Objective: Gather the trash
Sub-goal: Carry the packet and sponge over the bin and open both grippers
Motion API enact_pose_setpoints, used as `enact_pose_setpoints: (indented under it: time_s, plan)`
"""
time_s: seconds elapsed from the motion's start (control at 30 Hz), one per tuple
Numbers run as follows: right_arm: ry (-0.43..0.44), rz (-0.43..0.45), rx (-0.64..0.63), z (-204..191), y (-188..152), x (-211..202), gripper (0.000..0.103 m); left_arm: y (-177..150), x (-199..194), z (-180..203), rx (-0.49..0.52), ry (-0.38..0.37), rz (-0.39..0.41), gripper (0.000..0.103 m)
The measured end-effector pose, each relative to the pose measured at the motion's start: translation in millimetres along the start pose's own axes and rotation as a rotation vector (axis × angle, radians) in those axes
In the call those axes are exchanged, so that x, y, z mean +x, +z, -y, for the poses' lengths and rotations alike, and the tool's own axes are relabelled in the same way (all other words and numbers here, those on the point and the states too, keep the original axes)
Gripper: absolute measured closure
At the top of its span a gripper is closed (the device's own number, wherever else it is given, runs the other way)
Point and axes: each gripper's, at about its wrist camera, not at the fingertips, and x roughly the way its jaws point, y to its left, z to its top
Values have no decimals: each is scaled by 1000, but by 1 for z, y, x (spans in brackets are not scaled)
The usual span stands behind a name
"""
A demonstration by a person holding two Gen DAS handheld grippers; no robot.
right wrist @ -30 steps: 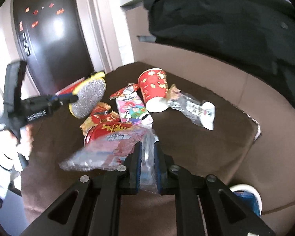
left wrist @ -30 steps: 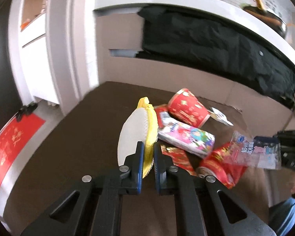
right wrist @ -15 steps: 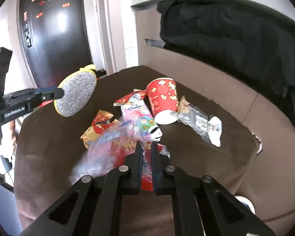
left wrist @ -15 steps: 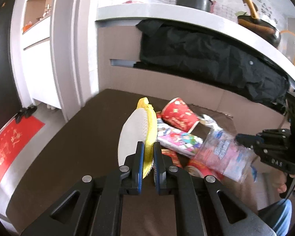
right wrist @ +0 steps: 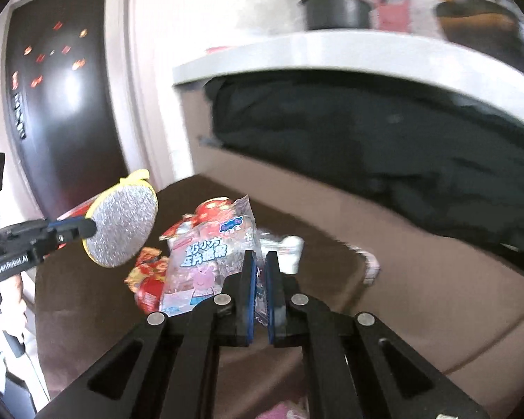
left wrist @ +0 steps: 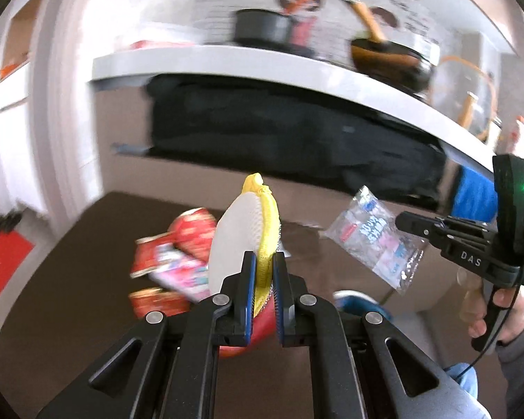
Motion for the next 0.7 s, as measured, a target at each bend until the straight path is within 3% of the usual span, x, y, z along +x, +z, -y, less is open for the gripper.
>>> enact_pose_setpoints:
  time_s: [0.17, 0.37, 0.53, 0.7]
  plan:
    - [-101, 30, 76, 63, -29, -57, 99, 0, 32, 93, 68, -116, -38, 93]
    - [-219, 4, 161, 132, -77, -90, 99, -26, 80, 181, 92, -218, -110, 93]
    - [-282, -32, 242, 186, -121, -95, 99, -63, 137, 219, 58, -263, -236, 93]
    - [-306, -93, 298, 218, -160, -73, 99, -104, 197, 225, -1, -266, -376, 93]
